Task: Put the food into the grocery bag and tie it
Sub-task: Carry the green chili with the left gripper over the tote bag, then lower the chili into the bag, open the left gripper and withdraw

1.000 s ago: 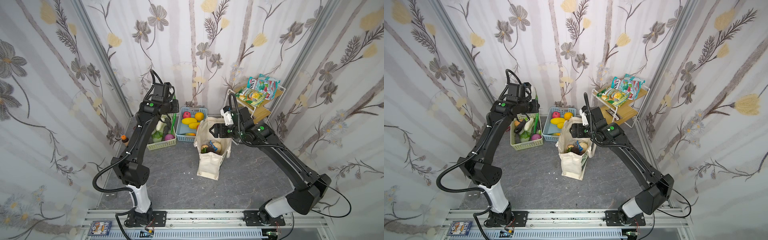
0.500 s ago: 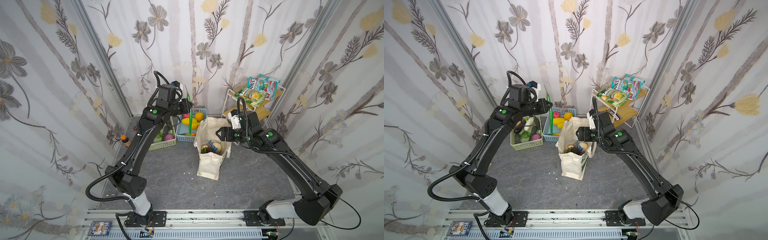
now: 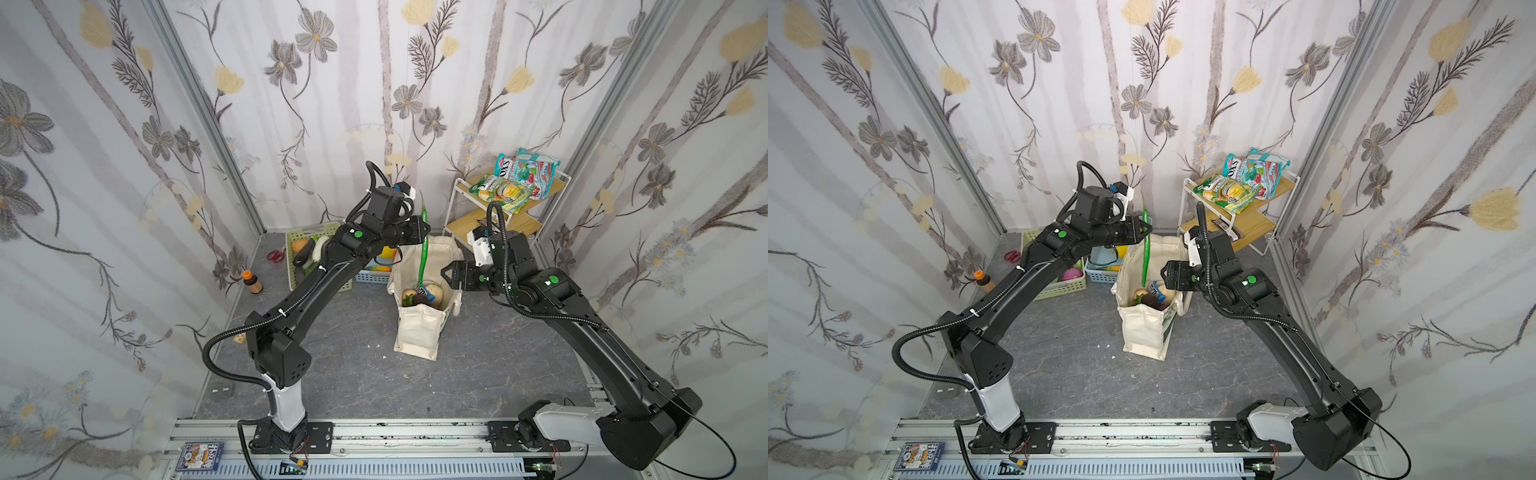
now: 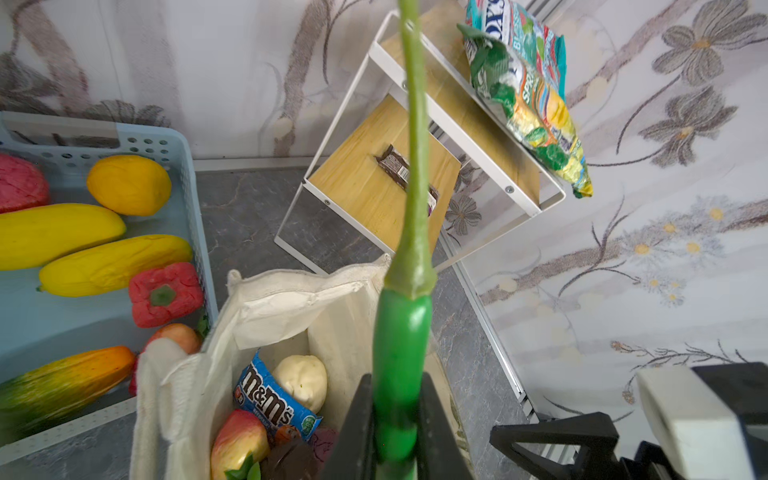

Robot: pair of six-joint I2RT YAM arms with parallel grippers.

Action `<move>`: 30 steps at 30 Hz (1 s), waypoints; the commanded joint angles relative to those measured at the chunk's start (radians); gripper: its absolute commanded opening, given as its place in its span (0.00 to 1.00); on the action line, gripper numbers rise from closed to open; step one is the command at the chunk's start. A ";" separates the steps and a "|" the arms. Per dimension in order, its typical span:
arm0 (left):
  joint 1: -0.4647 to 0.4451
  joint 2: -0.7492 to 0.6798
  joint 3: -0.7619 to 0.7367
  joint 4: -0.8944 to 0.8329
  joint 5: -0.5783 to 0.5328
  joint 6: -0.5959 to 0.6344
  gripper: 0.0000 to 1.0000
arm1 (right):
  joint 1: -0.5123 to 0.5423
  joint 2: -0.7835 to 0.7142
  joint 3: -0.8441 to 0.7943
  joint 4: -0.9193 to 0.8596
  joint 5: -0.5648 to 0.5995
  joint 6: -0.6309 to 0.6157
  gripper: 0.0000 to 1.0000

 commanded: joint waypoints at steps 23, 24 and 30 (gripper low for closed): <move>-0.108 0.164 -0.080 -0.115 -0.095 0.254 0.17 | -0.045 -0.007 -0.017 0.054 0.002 -0.020 0.84; -0.108 0.169 -0.085 -0.119 -0.102 0.252 0.17 | -0.045 -0.007 -0.017 0.055 0.003 -0.021 0.84; -0.113 0.191 -0.120 -0.113 -0.119 0.247 0.17 | -0.050 -0.011 -0.022 0.056 0.002 -0.021 0.84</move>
